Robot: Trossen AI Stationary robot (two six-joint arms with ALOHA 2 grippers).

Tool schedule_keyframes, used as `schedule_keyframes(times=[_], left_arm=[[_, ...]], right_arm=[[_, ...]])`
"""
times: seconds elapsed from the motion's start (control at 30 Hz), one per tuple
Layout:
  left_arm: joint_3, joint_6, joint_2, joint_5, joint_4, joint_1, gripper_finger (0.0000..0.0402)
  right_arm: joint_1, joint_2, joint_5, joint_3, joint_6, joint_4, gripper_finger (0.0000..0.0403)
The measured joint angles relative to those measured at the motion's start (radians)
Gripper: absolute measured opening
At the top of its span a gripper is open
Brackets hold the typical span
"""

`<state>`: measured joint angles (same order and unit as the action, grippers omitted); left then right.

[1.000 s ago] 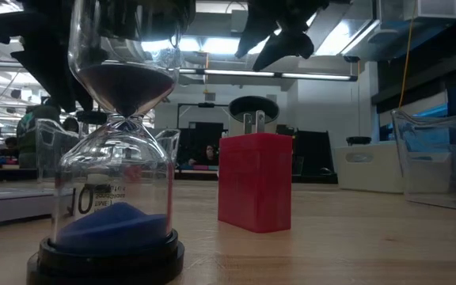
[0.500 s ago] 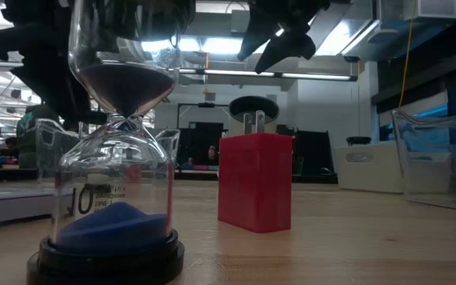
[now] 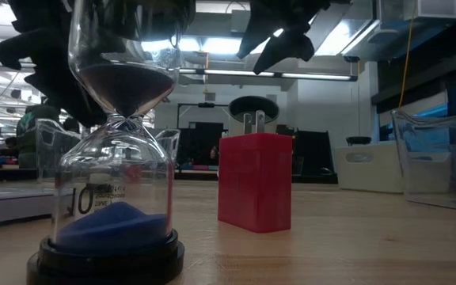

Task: Pick & Place Office items
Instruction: Move the white hourglass to the top middle of the table

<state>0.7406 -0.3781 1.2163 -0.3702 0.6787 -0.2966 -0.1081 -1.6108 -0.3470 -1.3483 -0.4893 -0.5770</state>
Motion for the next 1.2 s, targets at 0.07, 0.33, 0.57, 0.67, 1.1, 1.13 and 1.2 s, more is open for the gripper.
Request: schedule_keyframes(times=[0.07, 0.33, 0.57, 0.67, 1.1, 1.13, 1.2], left_arm=[[0.0, 0.007, 0.0, 0.004, -0.003, 0.005, 0.0275], [0.0, 0.008, 0.0, 0.03, -0.003, 0.018, 0.0231], [0.0, 0.008, 0.001, 0.016, -0.015, 0.018, 0.0204], [0.0, 0.008, 0.001, -0.025, -0.04, 0.017, 0.0204], [0.015, 0.298, 0.152, 0.034, -0.585, 0.267, 0.0207], [0.021, 0.322, 0.187, 0.063, -0.619, 0.293, 0.0207], [0.059, 0.347, 0.264, 0.111, -0.654, 0.336, 0.0208]], right_arm=[[0.0, 0.0, 0.0, 0.0, 0.0, 0.0, 0.0297], [0.0, 0.0, 0.0, 0.0, 0.007, 0.0, 0.0297], [0.0, 0.0, 0.0, 0.0, 0.007, 0.0, 0.0297], [0.0, 0.0, 0.01, 0.0, 0.007, 0.0, 0.0297], [0.0, 0.059, 0.236, 0.0, 0.023, -0.043, 0.0297], [0.0, 0.07, 0.244, 0.0, 0.017, -0.054, 0.0297], [0.0, 0.093, 0.254, 0.0, 0.006, -0.069, 0.0297]])
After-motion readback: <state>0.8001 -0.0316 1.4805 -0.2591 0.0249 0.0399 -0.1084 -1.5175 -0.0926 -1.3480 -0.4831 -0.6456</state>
